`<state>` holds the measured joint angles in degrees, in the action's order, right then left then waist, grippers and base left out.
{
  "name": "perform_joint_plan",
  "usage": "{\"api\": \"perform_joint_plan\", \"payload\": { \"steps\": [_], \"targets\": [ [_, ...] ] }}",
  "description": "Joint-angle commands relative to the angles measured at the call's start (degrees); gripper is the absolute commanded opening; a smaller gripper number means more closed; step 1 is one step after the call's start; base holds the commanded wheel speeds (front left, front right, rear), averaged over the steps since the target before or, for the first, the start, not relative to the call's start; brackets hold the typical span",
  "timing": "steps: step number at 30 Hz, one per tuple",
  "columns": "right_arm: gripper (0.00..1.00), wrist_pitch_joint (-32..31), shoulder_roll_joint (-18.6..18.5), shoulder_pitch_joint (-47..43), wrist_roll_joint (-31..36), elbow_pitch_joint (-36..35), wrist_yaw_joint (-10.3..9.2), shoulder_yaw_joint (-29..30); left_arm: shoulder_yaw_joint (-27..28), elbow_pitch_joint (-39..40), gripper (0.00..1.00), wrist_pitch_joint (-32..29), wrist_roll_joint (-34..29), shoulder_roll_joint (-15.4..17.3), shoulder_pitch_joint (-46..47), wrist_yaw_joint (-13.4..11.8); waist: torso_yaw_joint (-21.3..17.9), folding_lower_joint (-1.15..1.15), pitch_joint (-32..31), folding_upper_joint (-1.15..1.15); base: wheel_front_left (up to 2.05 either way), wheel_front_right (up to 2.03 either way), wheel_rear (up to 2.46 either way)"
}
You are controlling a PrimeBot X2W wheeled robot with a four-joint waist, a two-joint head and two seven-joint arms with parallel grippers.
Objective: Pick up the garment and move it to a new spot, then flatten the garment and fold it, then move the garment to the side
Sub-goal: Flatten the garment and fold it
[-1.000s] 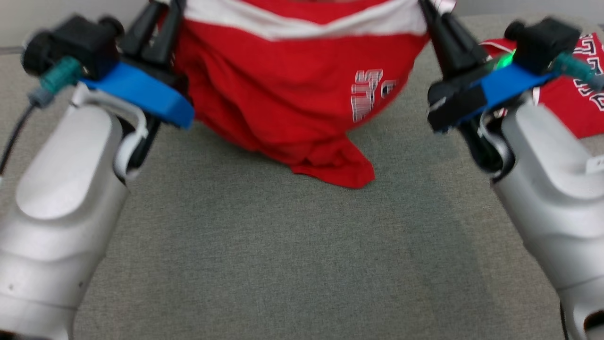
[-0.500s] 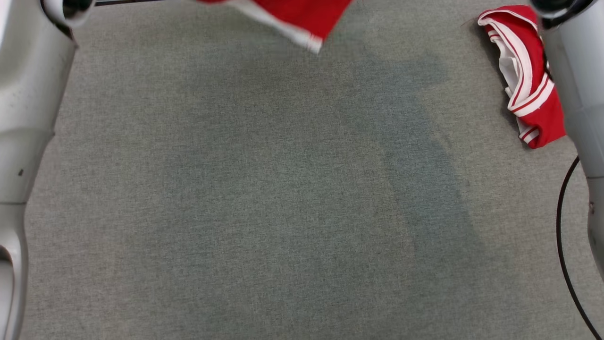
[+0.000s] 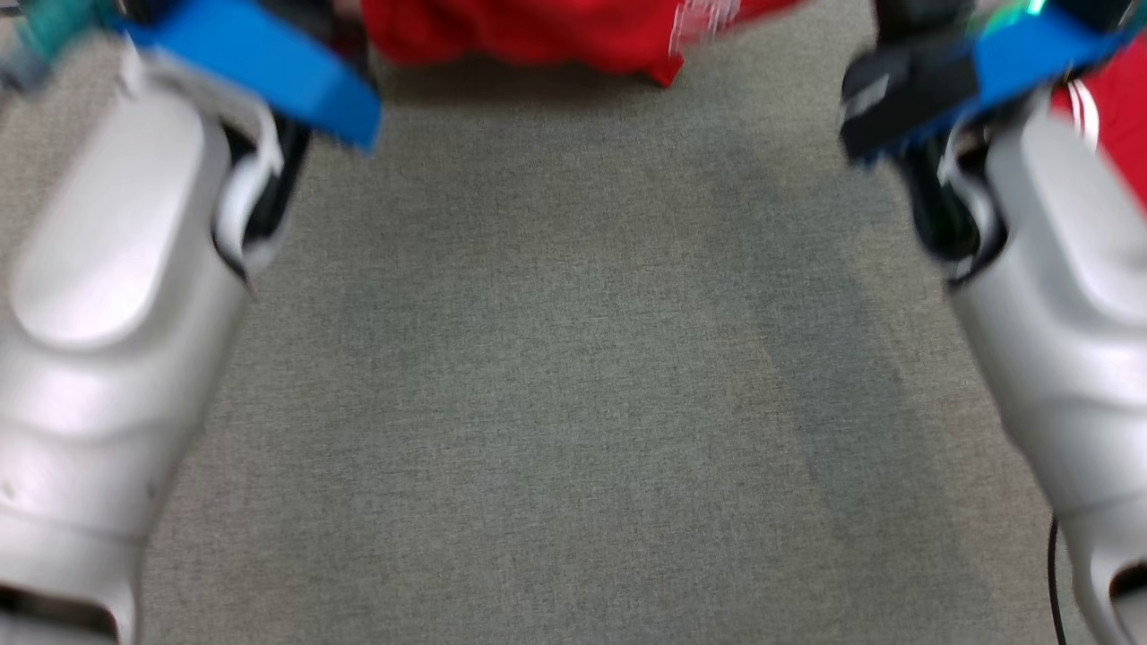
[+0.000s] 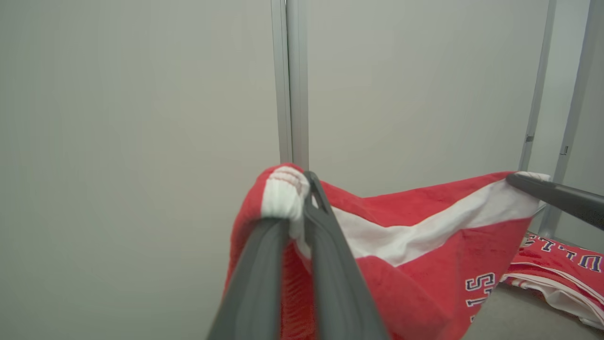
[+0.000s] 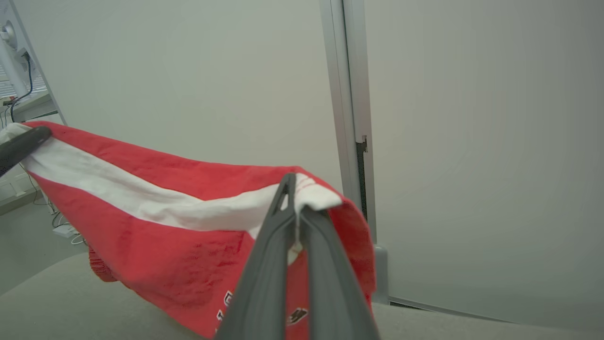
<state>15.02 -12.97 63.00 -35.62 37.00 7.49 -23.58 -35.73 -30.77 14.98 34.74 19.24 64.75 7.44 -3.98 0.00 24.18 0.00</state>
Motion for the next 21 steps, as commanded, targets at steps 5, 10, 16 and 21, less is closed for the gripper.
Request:
{"api": "perform_joint_plan", "payload": {
  "steps": [5, 10, 16, 21],
  "targets": [
    [0.0, 0.18, -1.56, -12.63, 1.0, -4.75, 0.01, -1.33, 4.7, 3.85, 0.0, 0.27, -1.8, -1.09, -14.42, -0.22, 0.1, 0.0, -2.15, 0.0, 0.0, 0.0, 0.0],
    [0.0, 0.18, -3.12, -24.3, 1.33, -8.53, 0.01, -2.1, 8.07, 8.19, 0.0, 0.27, -3.88, -3.03, -29.17, -0.3, 0.85, 0.0, -5.36, 0.0, 0.0, 0.0, 0.0],
    [0.0, 0.18, -4.95, -37.88, 0.17, -12.5, 0.01, -2.16, 9.45, 10.79, 0.0, 0.28, -6.32, -4.32, -43.74, -0.12, 1.61, 0.0, -9.45, 0.0, 0.0, 0.0, 0.0],
    [0.0, 0.17, -6.2, -48.97, -0.79, -16.69, 0.01, -2.42, 10.37, 13.14, 0.0, 0.27, -7.03, -5.31, -55.25, -0.04, 1.64, 0.0, -13.74, 0.0, 0.0, 0.0, 0.0]
  ]
}}
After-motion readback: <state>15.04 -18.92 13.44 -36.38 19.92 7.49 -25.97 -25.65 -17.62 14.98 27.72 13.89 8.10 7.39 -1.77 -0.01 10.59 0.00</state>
